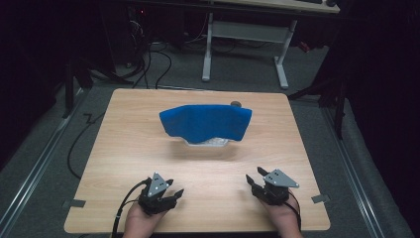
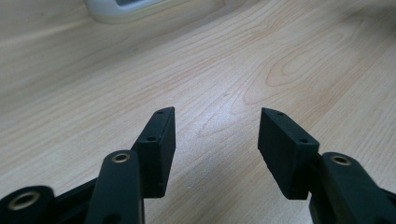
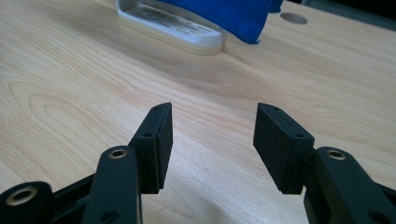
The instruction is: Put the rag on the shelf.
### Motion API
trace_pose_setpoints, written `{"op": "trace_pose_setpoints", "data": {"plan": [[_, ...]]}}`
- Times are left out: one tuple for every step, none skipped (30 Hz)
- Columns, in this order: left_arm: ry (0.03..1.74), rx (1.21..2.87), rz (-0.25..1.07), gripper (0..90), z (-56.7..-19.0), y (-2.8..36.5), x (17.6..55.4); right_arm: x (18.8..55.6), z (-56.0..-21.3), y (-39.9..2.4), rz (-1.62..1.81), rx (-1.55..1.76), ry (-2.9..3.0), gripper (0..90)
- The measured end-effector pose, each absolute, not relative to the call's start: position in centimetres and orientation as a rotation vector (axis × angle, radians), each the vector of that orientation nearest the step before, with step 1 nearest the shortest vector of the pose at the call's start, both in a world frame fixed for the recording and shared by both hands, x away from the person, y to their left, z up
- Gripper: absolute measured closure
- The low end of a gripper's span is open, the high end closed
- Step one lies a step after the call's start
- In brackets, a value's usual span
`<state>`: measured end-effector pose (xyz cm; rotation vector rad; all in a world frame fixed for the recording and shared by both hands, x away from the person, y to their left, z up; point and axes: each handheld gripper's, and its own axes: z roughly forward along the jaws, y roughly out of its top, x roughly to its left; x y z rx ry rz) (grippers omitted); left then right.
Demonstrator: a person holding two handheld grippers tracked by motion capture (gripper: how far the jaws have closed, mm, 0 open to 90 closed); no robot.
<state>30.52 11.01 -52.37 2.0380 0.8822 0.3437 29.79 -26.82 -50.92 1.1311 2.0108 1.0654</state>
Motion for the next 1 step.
{"op": "trace_pose_setpoints", "data": {"plan": [[0.885,2.039,0.347,47.1,-52.44,11.07,30.5,29.86,-51.08,-26.88,1.07,1.138,2.015,47.7]]}}
